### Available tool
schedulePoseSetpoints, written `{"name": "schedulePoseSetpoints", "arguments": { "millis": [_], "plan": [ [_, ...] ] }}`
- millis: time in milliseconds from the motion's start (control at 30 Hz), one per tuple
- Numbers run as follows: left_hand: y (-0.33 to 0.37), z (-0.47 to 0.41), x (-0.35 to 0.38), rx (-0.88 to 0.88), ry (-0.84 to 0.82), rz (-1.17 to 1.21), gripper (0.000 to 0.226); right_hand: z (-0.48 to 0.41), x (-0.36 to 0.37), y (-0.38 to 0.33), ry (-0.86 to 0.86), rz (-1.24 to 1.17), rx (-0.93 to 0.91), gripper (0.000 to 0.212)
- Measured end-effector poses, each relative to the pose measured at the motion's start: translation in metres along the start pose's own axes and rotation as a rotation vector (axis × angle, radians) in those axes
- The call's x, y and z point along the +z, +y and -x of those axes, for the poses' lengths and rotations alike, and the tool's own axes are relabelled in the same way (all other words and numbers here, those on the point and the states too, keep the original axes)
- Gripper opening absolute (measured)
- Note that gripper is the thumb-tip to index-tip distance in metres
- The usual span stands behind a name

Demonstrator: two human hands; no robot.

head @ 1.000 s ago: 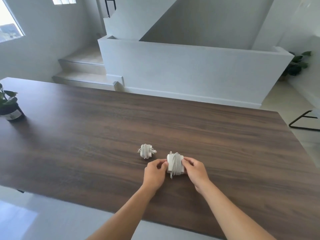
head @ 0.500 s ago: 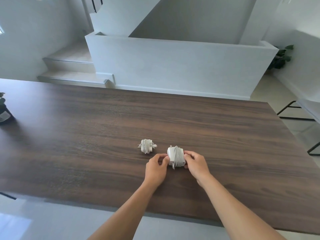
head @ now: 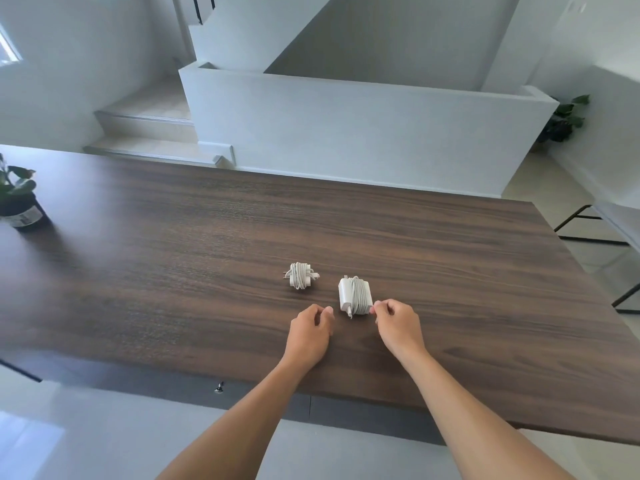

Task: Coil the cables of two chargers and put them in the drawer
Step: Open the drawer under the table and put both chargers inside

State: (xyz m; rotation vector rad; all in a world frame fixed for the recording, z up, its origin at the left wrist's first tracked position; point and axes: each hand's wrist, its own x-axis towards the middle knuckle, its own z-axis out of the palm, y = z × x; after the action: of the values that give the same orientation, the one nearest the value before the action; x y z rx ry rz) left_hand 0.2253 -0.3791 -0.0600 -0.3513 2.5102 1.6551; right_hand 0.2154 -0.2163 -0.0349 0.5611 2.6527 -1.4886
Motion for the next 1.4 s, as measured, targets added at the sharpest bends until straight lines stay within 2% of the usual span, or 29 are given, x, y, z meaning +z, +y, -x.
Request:
{"name": "schedulePoseSetpoints", "arguments": {
  "millis": [133, 400, 600, 767, 967, 1000, 1100, 1233, 1400],
  "plan": [
    [-0.008, 0.026, -0.012, 0.014, 0.099, -0.002, 0.044, 0.021, 0.001, -0.017, -0.011, 0.032, -0.085, 0.031],
    [-0.029, 0.091, -0.027, -0.023, 0.250, 0.029, 0.045, 0.092, 0.011, -0.006, -0.159, 0.104, -0.325, 0.047],
    [-0.081, 0.147, -0.037, -0.165, 0.316, 0.116, 0.043, 0.141, 0.044, 0.024, -0.297, 0.247, -0.540, 0.048],
    [-0.133, 0.172, -0.066, -0.290, 0.418, 0.166, 0.043, 0.166, 0.084, 0.037, -0.469, 0.386, -0.514, 0.045],
    [-0.208, 0.159, -0.095, -0.427, 0.441, 0.208, 0.030, 0.163, 0.143, 0.047, -0.727, 0.558, -0.484, 0.023],
    [-0.236, 0.151, -0.100, -0.462, 0.443, 0.232, 0.027, 0.156, 0.171, 0.054, -0.762, 0.593, -0.497, 0.020],
    [-0.273, 0.139, -0.104, -0.493, 0.407, 0.208, 0.020, 0.140, 0.199, 0.058, -0.749, 0.629, -0.525, 0.025],
    [-0.362, 0.102, -0.111, -0.569, 0.403, 0.233, 0.019, 0.110, 0.285, 0.078, -0.834, 0.792, -0.576, 0.034],
    [-0.434, 0.044, -0.098, -0.536, 0.344, 0.192, 0.020, 0.067, 0.362, 0.102, -0.841, 0.896, -0.650, 0.040]
  ]
}}
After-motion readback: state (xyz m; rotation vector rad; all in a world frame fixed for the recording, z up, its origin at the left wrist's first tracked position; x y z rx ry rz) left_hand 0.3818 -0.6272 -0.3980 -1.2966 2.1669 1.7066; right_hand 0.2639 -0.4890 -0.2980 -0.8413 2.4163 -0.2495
